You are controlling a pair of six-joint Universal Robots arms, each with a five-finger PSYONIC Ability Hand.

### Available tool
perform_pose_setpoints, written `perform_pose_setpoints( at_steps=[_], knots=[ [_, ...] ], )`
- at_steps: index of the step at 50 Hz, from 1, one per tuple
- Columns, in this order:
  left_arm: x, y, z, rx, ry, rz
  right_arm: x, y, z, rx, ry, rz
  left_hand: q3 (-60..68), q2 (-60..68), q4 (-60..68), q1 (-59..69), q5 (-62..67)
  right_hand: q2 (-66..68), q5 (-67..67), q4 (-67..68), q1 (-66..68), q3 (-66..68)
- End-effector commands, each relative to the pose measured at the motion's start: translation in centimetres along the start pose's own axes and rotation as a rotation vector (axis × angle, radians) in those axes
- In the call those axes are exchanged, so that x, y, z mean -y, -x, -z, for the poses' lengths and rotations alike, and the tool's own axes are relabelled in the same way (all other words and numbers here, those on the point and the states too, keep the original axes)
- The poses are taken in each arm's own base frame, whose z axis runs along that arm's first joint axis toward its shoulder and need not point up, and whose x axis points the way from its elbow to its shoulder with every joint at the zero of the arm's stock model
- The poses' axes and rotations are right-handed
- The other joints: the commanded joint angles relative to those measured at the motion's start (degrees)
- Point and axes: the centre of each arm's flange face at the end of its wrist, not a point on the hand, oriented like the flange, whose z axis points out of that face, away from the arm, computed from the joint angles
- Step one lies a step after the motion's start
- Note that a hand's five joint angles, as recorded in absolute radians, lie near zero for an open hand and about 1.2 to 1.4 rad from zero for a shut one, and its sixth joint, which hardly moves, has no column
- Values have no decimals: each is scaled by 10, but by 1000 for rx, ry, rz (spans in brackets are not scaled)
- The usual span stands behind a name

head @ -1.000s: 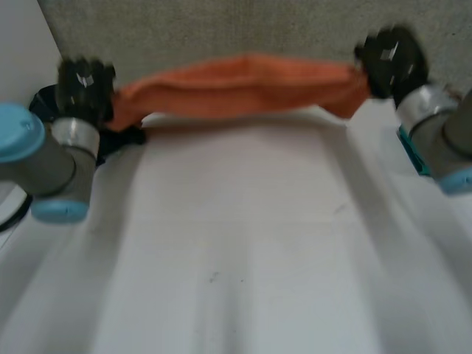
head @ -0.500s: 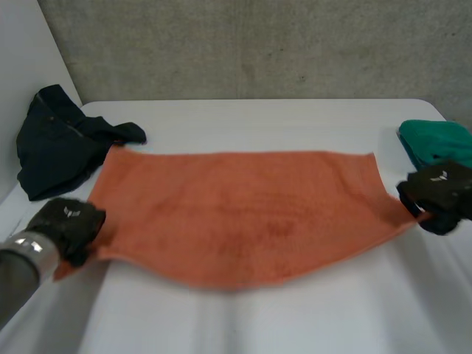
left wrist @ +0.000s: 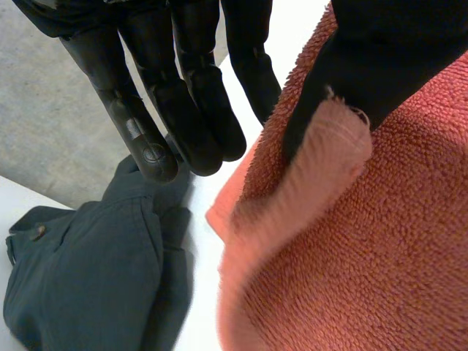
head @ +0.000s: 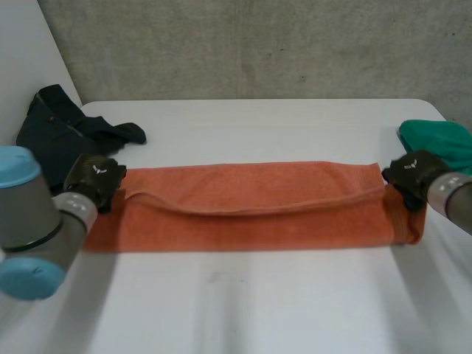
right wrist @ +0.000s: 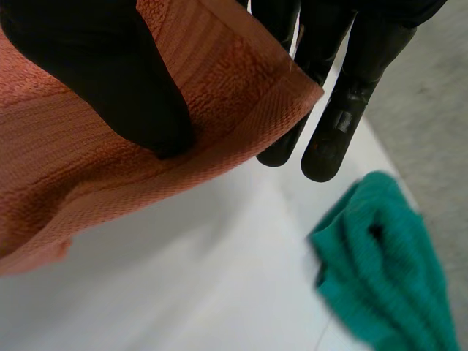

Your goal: Fold the laundry.

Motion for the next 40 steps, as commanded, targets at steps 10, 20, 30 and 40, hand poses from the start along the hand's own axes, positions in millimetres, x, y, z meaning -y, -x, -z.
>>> perform_pose_setpoints(
  at_steps=[10,20,30,40],
  knots=[
    [-5,-7,-82,103,-38,-1,22,5,-89,-153,-152,18,115,112,111,141,145,123,126,115,231,120],
    [9,-23,-94,131,-147,-10,25,4,-113,-239,-146,17,-585,-588,-589,-559,-555,-577,-574,-585,-469,-580],
    [46,6,-68,183,-214,7,69,-48,-64,-376,-213,-64,-585,-588,-589,-559,-555,-577,-574,-585,-469,-580],
    [63,29,-9,180,-238,81,75,-40,-1,-282,-208,-170,-585,-588,-589,-559,-555,-577,-574,-585,-469,-580]
  ],
)
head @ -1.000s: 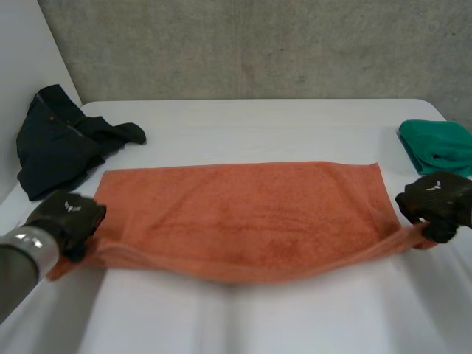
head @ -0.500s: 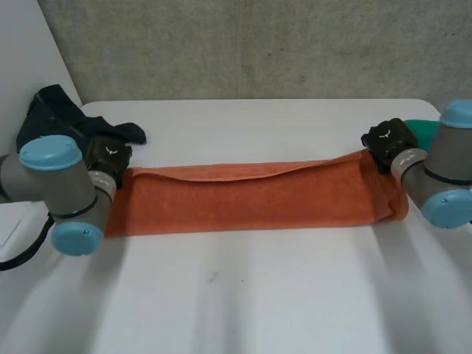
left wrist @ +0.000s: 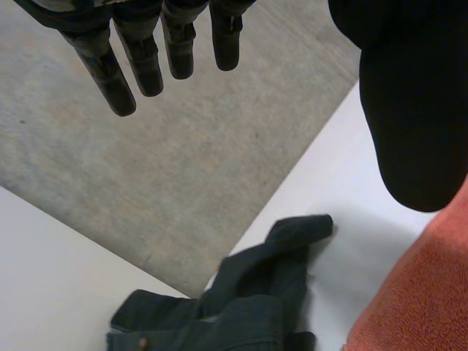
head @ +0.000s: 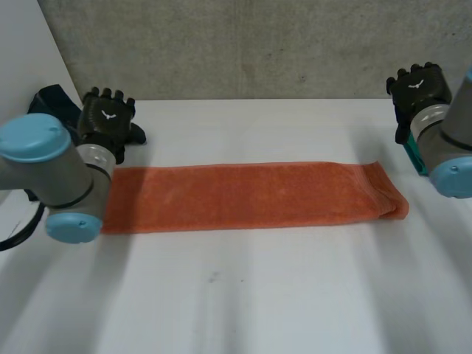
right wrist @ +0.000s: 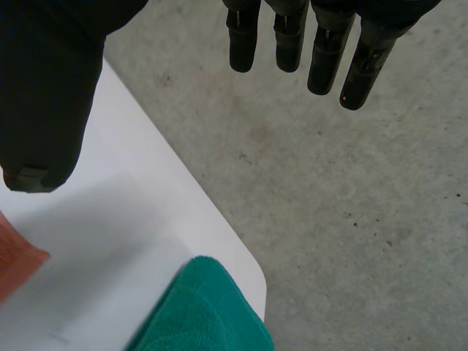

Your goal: Fold the laundry.

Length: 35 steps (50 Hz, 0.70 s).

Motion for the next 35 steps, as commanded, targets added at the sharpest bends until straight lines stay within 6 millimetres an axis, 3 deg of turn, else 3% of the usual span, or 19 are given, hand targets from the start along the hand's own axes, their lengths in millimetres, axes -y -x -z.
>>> perform_pose_setpoints(
  at_steps=[1,4,12,18,23,29,32,34,35],
  knots=[
    [14,19,36,-8,2,62,-3,0,48,107,59,-64,-23,-18,-18,-10,-28,-30,-37,-37,-18,-26],
    [2,18,46,-51,29,77,-24,6,61,166,118,-75,-23,-18,-18,-10,-28,-30,-37,-37,-18,-26],
    [-34,19,55,-92,123,86,-53,21,86,257,178,-105,-23,-18,-18,-10,-28,-30,-37,-37,-18,-26],
    [-41,12,65,-118,152,89,-71,19,83,235,185,-112,-23,-18,-18,-10,-28,69,61,61,80,73],
    [-43,6,70,-138,163,90,-94,33,72,246,214,-107,-23,-18,-18,-10,-28,111,104,103,122,115],
    [-43,0,75,-157,168,90,-108,42,59,246,212,-111,-23,-18,-18,-10,-28,163,156,155,175,167],
    [-44,-2,77,-163,172,90,-117,44,52,246,227,-117,-23,-18,-18,-10,-28,252,244,244,263,256],
    [-44,-2,78,-163,173,90,-119,43,49,242,226,-122,-23,-18,-18,-10,-28,580,573,573,592,584],
    [-44,-2,78,-164,174,90,-120,41,48,234,226,-122,-23,-18,-18,-10,-28,670,662,662,681,674]
  ],
)
